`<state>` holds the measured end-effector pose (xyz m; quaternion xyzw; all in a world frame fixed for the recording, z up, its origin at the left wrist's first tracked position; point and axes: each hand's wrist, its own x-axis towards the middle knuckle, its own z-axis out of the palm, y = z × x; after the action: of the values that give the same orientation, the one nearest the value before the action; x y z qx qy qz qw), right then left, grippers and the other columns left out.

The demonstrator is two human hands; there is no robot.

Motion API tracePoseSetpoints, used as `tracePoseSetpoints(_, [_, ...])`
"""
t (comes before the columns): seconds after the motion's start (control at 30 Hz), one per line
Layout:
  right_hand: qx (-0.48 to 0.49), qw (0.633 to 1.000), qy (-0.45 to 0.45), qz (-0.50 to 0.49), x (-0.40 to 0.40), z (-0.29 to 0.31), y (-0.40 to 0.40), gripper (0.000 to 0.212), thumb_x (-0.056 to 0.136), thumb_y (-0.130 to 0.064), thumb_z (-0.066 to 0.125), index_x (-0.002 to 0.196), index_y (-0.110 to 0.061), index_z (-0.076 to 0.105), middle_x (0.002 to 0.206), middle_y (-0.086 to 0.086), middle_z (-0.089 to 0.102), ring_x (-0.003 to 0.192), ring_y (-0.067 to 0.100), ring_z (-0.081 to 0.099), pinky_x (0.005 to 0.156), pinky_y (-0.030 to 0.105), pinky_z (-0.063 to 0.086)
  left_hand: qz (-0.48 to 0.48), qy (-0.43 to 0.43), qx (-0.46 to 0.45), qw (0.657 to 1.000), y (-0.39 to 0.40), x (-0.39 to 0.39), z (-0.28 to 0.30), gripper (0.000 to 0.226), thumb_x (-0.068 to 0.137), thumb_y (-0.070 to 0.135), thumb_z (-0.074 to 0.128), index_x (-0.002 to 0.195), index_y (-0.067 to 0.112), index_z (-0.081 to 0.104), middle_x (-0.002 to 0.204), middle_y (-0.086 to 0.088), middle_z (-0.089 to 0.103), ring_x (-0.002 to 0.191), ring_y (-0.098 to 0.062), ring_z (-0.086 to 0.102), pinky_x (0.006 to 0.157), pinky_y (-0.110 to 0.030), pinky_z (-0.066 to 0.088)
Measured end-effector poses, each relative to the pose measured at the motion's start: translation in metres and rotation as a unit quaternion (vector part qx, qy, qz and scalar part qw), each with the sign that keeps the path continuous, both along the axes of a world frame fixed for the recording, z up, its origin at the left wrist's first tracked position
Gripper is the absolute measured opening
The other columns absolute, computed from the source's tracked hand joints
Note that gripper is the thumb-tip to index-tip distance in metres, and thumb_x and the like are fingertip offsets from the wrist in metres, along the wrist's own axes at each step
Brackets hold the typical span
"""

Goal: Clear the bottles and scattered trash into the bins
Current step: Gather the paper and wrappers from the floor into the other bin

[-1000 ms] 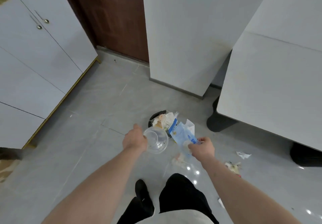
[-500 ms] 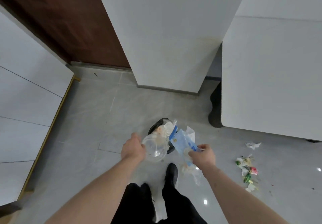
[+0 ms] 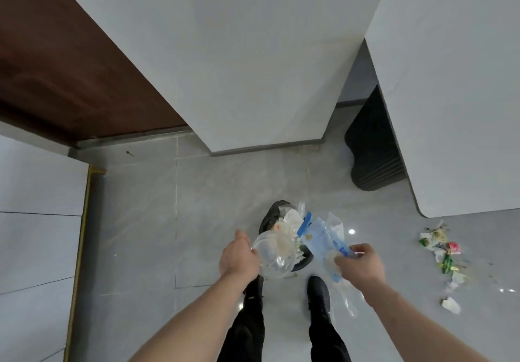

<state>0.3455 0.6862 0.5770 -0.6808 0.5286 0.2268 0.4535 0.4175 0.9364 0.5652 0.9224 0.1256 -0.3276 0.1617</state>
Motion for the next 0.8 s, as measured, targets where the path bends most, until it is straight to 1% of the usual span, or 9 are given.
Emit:
tracePoseSetpoints(0.17, [0.022,0.999,0.007,-0.040,0.023,-0.110,0.041,0.040,0.070,-0.016,0.077,0.106,-0.016,0.060,0.089,0.004,0.069,0.071,0.028,0.072,0.069,0.042,0.062,-0.026,0.023,-0.001,0.999,0.015,0.027,-0.117,0.017,0.094,0.025,0.055,0.108,0.020,0.048,0.105,-0.001,0.067,0.100,-0.027,0.064,0.080,-0.035,0.051])
tracePoseSetpoints(0.3, [0.040,0.998,0.020,-0.052,0.036,-0.202,0.065,0.040,0.070,-0.019,0.076,0.107,-0.018,0.059,0.087,0.001,0.068,0.070,0.025,0.072,0.072,0.040,0.063,-0.025,0.032,0.007,0.999,0.016,0.030,-0.216,0.018,0.095,0.026,0.053,0.111,0.019,0.047,0.104,-0.002,0.066,0.102,-0.027,0.063,0.081,-0.037,0.052])
tracePoseSetpoints(0.37, [0.047,0.998,0.021,-0.048,0.040,-0.242,0.068,0.039,0.075,-0.016,0.074,0.110,-0.015,0.057,0.087,-0.001,0.067,0.067,0.021,0.069,0.060,0.031,0.061,-0.007,0.027,-0.008,1.000,0.011,0.030,-0.258,0.013,0.096,0.025,0.052,0.106,0.020,0.046,0.098,0.001,0.064,0.095,-0.025,0.063,0.077,-0.036,0.051])
tracePoseSetpoints(0.43, [0.048,0.998,0.020,-0.045,0.042,-0.274,0.065,0.035,0.081,-0.013,0.072,0.111,-0.017,0.054,0.085,-0.003,0.065,0.061,0.016,0.064,0.044,0.018,0.049,0.011,0.021,-0.029,0.999,0.004,0.028,-0.292,0.011,0.096,0.027,0.053,0.103,0.022,0.045,0.092,0.004,0.062,0.089,-0.022,0.061,0.072,-0.034,0.049])
tracePoseSetpoints(0.47, [0.042,0.998,0.022,-0.044,0.043,-0.286,0.063,0.036,0.081,-0.014,0.071,0.113,-0.019,0.054,0.085,-0.004,0.065,0.062,0.015,0.065,0.043,0.017,0.046,0.014,0.018,-0.035,0.999,0.000,0.027,-0.306,0.013,0.096,0.029,0.055,0.102,0.022,0.046,0.090,0.006,0.061,0.086,-0.021,0.060,0.070,-0.033,0.046])
tracePoseSetpoints(0.57, [0.028,0.998,0.043,-0.043,0.045,-0.319,0.058,0.045,0.079,-0.022,0.075,0.119,-0.021,0.055,0.092,-0.003,0.068,0.075,0.017,0.069,0.054,0.022,0.049,0.016,0.017,-0.035,0.999,-0.006,0.024,-0.339,0.016,0.094,0.034,0.058,0.100,0.024,0.048,0.090,0.008,0.063,0.086,-0.020,0.058,0.069,-0.031,0.043])
tracePoseSetpoints(0.7, [0.010,0.997,0.070,0.008,0.042,-0.338,0.056,0.048,0.077,-0.030,0.080,0.117,-0.019,0.054,0.101,-0.004,0.067,0.071,0.004,0.056,0.053,0.021,0.039,-0.045,0.027,-0.016,0.999,-0.003,0.026,-0.359,0.015,0.094,0.040,0.058,0.095,0.028,0.050,0.095,0.008,0.065,0.093,-0.020,0.062,0.069,-0.031,0.045])
tracePoseSetpoints(0.77, [-0.005,0.997,0.065,0.050,0.040,-0.337,0.058,0.052,0.078,-0.036,0.080,0.118,-0.019,0.051,0.108,-0.004,0.064,0.080,0.009,0.056,0.061,0.024,0.039,-0.063,0.026,-0.008,0.998,0.002,0.030,-0.359,0.013,0.094,0.039,0.059,0.098,0.027,0.053,0.099,0.005,0.066,0.096,-0.021,0.062,0.071,-0.031,0.046])
tracePoseSetpoints(0.8, [-0.013,0.995,0.068,0.073,0.038,-0.333,0.060,0.056,0.079,-0.039,0.078,0.123,-0.019,0.049,0.114,-0.002,0.062,0.092,0.016,0.057,0.069,0.027,0.039,-0.070,0.026,-0.005,0.997,0.004,0.033,-0.358,0.014,0.094,0.039,0.059,0.101,0.027,0.055,0.101,0.005,0.067,0.097,-0.021,0.062,0.072,-0.031,0.048])
